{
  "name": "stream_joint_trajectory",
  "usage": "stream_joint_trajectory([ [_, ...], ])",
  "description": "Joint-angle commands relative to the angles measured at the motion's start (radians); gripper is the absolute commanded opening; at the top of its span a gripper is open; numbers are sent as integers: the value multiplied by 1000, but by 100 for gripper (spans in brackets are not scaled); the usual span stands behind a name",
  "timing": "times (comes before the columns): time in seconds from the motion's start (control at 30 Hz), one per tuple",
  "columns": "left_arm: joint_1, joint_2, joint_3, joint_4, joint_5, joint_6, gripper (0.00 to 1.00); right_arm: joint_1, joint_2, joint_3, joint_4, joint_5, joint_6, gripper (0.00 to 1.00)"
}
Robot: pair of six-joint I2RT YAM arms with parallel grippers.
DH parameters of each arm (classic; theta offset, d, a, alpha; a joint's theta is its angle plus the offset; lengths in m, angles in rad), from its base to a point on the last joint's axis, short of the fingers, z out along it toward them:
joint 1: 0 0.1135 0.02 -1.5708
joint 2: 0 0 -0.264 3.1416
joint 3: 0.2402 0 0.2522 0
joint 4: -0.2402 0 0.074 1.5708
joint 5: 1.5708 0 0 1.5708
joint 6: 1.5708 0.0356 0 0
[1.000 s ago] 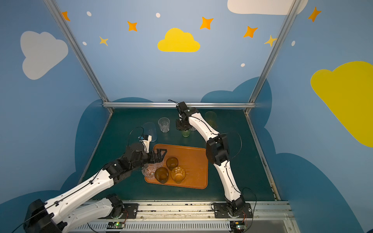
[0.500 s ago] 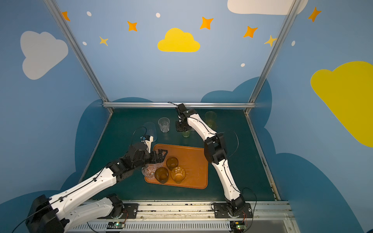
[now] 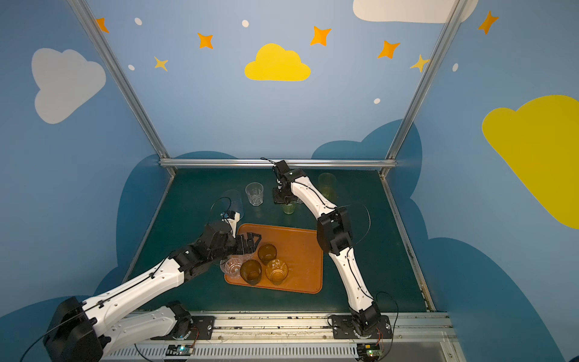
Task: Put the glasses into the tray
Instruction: 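Lower the right gripper and close it on the green glass rim, then lift the green glass with the right gripper toward the tray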
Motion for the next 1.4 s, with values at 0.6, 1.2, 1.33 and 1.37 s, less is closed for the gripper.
stream_joint_trajectory([
  [0.6,4,-12,8,-6,-28,-7,100,79,-273,-177,23,84,60,0],
  [1.2,7,-110,-54,17,-163,-40,100,142,-512,-357,77,194,101,0],
  [1.33,7,-102,-52,20,-152,-41,100,153,-559,-385,69,212,105,0],
  [1.37,7,-97,-50,19,-149,-40,100,155,-571,-391,65,221,104,0],
])
